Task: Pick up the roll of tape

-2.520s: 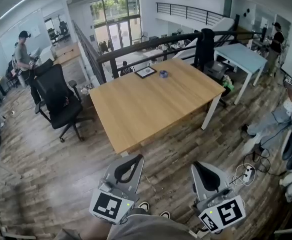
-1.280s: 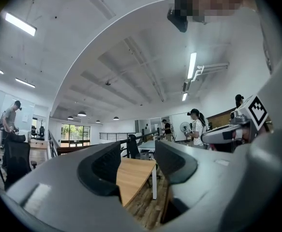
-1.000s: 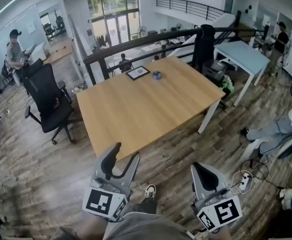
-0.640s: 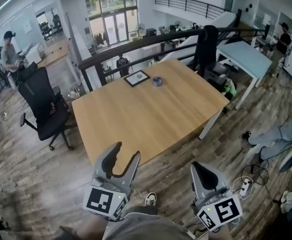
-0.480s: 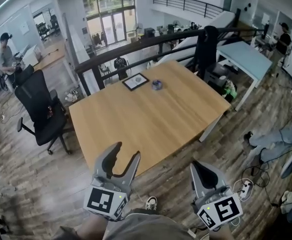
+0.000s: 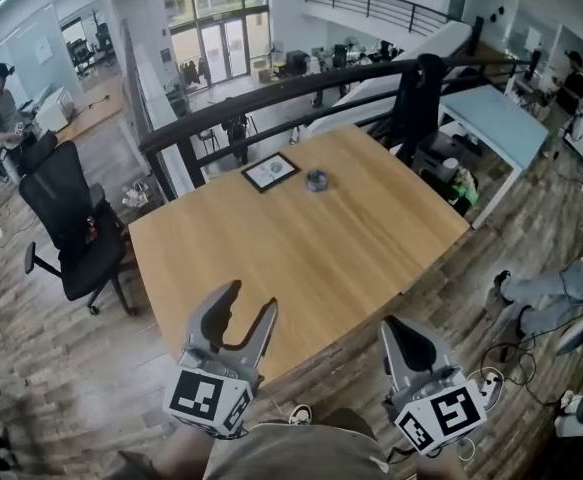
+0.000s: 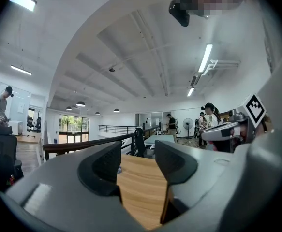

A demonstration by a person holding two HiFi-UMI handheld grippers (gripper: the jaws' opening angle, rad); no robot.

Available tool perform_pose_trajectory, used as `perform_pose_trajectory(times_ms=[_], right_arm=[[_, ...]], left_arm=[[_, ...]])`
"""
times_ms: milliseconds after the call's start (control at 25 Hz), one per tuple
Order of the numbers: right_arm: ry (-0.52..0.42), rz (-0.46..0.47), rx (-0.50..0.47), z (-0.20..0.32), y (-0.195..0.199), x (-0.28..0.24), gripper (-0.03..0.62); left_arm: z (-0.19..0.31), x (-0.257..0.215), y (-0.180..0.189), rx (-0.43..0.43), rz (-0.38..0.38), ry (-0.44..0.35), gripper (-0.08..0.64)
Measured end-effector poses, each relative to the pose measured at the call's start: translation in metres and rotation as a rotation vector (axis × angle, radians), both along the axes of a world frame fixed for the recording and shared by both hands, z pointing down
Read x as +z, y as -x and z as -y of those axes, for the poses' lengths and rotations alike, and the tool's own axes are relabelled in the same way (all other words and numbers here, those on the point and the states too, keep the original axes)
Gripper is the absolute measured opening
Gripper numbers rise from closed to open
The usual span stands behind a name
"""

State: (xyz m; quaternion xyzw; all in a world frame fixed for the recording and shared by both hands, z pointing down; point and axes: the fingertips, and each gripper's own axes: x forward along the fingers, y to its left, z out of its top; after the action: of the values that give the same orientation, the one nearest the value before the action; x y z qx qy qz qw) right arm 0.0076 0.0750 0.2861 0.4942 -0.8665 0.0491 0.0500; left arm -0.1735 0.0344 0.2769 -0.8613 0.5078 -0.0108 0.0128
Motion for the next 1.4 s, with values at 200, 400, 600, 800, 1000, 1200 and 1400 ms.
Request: perform_pose_trajectory(times_ms=[200,400,600,800,1000,1200,1400], right_arm=[[0.012,-0.007,-0.003,0.03,-0.008,0.013,0.018],[0.013,-0.012,-0.017,0.072,-0.024,0.028,0.018],[0.021,-0.012,-0.084,0.126,-0.042,0.038,0.018],[0.042,-0.026,-0.171,0.197,-0.061,0.036,0.018],[0.057,-0.026,-0.262,0.275,-0.084,0.031,0.018],[0.066,-0.021,-0.355,0.344,-0.108,0.028,0.018],[0.072,-0.014,-0.44,0.396,-0.12,0.03,0.018]], left_arm=[[0.025,0.011,-0.007,-0.004,0.007,0.012,0.219],[0.061,0.022,-0.017,-0.05,0.023,0.012,0.218],[0.102,0.035,-0.031,-0.119,0.031,0.034,0.219],[0.158,0.033,-0.046,-0.206,0.028,0.052,0.219],[0.219,0.031,-0.069,-0.293,0.033,0.077,0.218],[0.27,0.023,-0.092,-0.387,0.048,0.088,0.218],[0.304,0.011,-0.113,-0.458,0.073,0.076,0.219]])
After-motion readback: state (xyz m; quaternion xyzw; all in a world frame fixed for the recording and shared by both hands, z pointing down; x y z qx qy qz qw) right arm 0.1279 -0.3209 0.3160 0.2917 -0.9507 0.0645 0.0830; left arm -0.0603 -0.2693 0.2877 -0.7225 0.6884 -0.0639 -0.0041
